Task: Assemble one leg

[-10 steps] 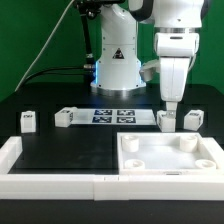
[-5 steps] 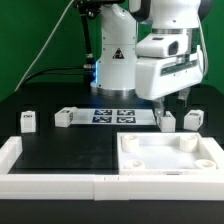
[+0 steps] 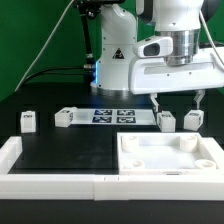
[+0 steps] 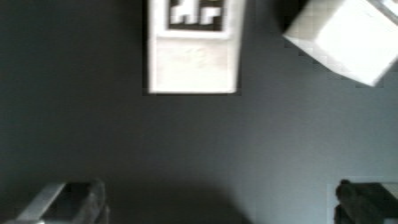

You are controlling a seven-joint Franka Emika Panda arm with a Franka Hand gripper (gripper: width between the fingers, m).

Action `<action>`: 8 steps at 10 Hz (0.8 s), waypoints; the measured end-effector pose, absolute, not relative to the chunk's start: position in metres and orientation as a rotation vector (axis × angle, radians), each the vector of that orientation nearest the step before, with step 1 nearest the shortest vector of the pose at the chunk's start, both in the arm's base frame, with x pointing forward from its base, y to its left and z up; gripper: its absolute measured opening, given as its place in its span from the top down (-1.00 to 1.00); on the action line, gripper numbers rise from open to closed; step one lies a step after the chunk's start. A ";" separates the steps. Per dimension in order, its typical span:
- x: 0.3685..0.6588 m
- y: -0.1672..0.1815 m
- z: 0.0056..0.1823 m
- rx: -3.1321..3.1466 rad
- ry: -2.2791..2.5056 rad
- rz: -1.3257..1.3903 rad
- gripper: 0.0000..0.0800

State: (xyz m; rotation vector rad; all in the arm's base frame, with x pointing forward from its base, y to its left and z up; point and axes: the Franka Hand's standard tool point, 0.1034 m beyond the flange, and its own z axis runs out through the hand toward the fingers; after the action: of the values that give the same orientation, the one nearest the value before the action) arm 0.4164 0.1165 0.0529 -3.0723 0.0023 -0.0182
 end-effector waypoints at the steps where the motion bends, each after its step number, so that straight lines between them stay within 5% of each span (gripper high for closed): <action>1: 0.414 0.123 0.052 -3.053 0.248 -0.008 -0.62; 8: 0.404 0.146 0.049 -2.835 1.058 0.072 -0.62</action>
Offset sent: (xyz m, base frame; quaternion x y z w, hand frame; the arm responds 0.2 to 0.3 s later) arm -0.0064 0.0101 -0.0050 0.0066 0.0006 0.2935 0.9559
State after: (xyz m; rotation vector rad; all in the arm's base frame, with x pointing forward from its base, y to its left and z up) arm 0.4036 0.1464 0.0493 -2.8347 1.0578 0.0721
